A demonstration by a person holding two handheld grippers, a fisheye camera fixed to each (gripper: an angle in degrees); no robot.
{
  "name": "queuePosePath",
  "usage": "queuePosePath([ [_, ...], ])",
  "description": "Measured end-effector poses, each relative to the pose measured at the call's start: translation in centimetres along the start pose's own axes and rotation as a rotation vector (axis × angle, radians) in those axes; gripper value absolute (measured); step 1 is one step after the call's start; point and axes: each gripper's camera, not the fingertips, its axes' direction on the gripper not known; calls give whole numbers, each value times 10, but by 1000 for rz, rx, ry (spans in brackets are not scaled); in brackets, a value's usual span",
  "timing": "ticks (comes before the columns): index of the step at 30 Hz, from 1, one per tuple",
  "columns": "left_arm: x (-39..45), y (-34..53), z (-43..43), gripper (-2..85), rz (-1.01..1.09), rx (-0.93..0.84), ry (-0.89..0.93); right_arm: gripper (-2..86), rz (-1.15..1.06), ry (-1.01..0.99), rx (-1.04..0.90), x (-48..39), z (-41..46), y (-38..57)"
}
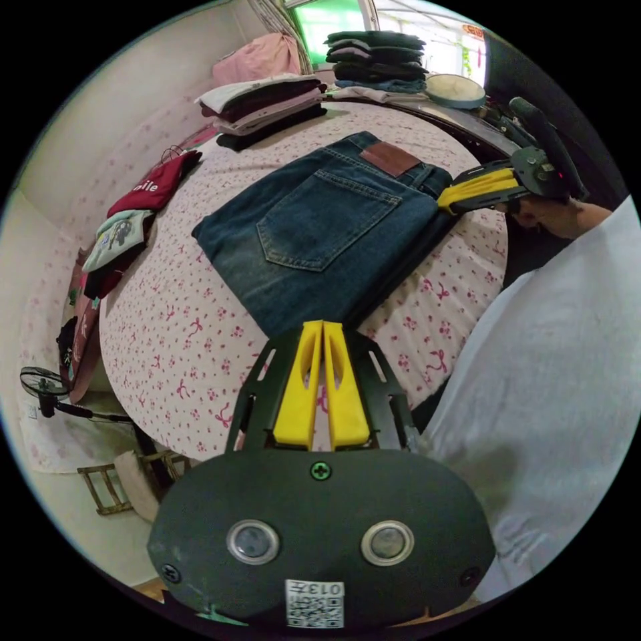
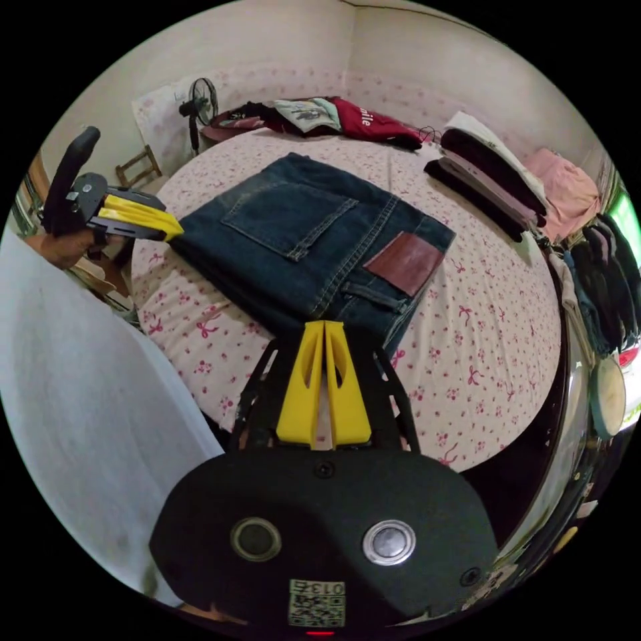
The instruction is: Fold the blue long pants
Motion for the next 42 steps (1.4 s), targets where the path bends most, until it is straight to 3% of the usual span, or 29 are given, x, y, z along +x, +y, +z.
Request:
queuePosePath([
  [4,1,0,-18,-3,-21,32,23,-2,-43,-10,-85,2,-4,-3],
  [9,13,-26,-38,-3,8,139,-19,-2,-121,-25,89,-12,-30,-21],
  [14,25,-57,12,-4,72,-48,42,-1,-243,-37,-30,-27,10,-59],
  [15,26,-53,17,-4,70,-15,34,-1,-250,-44,-57,-28,17,-60],
  [21,17,-68,1,-4,50,15,57,-2,-223,-97,-92,-13,16,-68],
  [24,13,-83,-9,-4,34,71,9,-1,-201,-85,49,-11,-6,-74],
  [27,5,-98,10,-4,3,7,8,0,-218,-42,68,-13,-5,-80],
  [30,3,-102,34,-4,13,-41,26,0,-259,14,-86,-15,27,-76],
  [33,-5,-108,32,-4,-9,-46,46,-1,-280,25,-9,-10,30,-65],
  [37,-31,-116,16,-4,-72,7,5,-1,-200,-60,-10,21,14,-75],
  [42,-78,-140,23,-4,-166,-10,-47,-1,-97,17,77,70,4,-82],
])
